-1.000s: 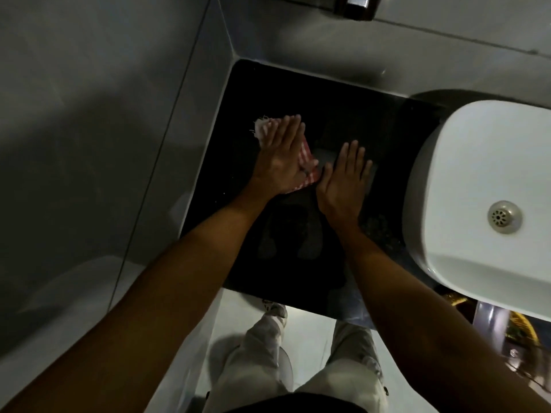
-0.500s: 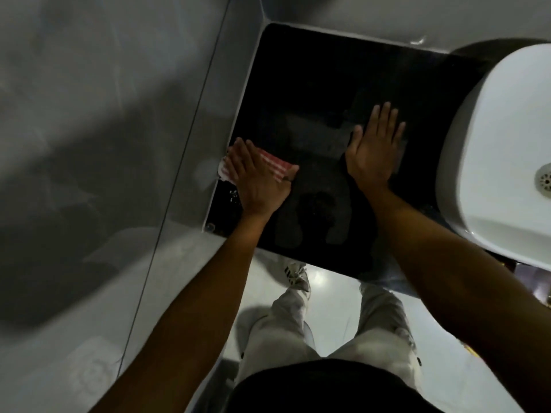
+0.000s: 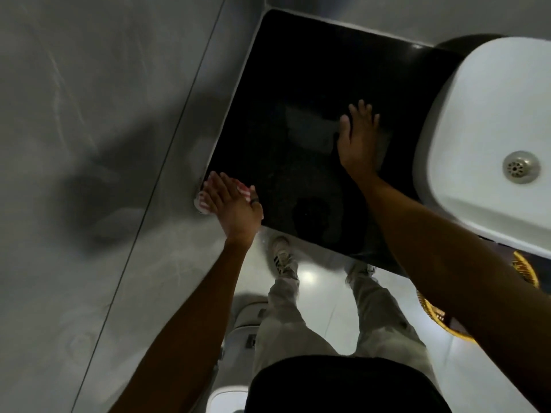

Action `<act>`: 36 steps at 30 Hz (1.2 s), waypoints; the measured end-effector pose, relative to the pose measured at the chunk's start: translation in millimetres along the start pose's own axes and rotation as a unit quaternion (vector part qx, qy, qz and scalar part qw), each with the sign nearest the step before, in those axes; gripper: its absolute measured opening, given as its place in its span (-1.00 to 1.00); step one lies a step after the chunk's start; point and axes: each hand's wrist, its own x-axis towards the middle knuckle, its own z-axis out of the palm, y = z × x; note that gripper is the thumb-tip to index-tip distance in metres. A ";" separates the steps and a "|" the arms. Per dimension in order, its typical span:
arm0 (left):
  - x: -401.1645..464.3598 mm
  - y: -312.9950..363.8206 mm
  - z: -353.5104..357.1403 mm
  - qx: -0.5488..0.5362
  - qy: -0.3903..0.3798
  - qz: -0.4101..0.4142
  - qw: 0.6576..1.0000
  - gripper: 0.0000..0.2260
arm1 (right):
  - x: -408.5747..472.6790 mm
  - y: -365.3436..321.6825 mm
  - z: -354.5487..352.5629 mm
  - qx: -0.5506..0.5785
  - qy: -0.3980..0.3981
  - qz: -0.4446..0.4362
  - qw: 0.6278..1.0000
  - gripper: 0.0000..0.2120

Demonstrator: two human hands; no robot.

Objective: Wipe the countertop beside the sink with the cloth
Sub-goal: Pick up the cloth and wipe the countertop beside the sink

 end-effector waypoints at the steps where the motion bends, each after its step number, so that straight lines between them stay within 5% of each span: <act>1: -9.2 -0.8 -3.3 -0.007 -0.013 0.002 1.000 -0.26 | -10.3 -1.9 -5.0 0.043 -0.020 0.006 0.999 -0.54; 6: -62.6 -19.1 -18.5 -0.036 -0.104 0.032 0.993 -0.24 | -73.5 -6.9 -33.4 0.158 -0.120 0.041 0.979 -0.57; 8: -75.3 -24.6 -26.3 -0.142 -0.141 0.027 0.979 -0.28 | -93.4 -0.4 -39.9 0.134 -0.157 0.004 0.978 -0.59; 12: -63.5 -14.3 -67.9 -0.522 -0.221 -0.066 0.821 -0.73 | -122.2 1.0 -40.2 0.220 -0.239 -0.011 0.946 -0.59; 16: -23.3 1.3 -86.6 -0.706 -0.387 -0.093 0.586 -0.38 | -127.4 -29.2 -35.5 0.369 -0.364 0.142 0.844 -0.40; 18: -8.3 13.2 -88.4 -0.718 -0.446 -0.104 0.524 -0.34 | -121.8 -37.1 -34.1 0.380 -0.363 0.161 0.835 -0.55; 19: -1.2 19.2 -86.5 -0.713 -0.457 -0.115 0.520 -0.34 | -120.2 -37.0 -34.1 0.373 -0.339 0.164 0.848 -0.62; 21: 12.2 31.1 -80.2 -0.675 -0.414 -0.121 0.599 -0.42 | -119.1 -31.9 -37.7 0.333 -0.270 0.190 0.883 -0.61; 23: 25.0 35.8 -76.1 -0.583 -0.294 -0.085 0.752 -0.55 | -123.1 -22.5 -45.2 0.204 -0.210 0.185 0.938 -0.62; 26: 56.2 22.1 -67.2 -0.364 -0.159 0.076 0.914 -0.64 | -139.4 -6.8 -45.0 -0.114 -0.078 0.024 0.990 -0.50; 28: 79.4 11.9 -57.2 -0.196 -0.161 0.188 0.949 -0.54 | -150.7 -7.9 -32.9 -0.162 -0.094 -0.139 0.972 -0.45; 30: 90.1 5.7 -46.2 -0.054 -0.188 0.229 0.954 -0.47 | -157.5 -12.2 -13.5 -0.211 -0.216 -0.240 0.922 -0.42; 32: 91.4 2.2 -34.4 0.028 -0.180 0.245 0.952 -0.43 | -160.6 -17.2 11.6 -0.279 -0.251 -0.277 0.885 -0.42; 36: 90.8 -2.6 -25.2 0.034 -0.163 0.251 0.954 -0.45 | -142.9 -48.7 43.5 -0.272 -0.220 -0.245 0.904 -0.41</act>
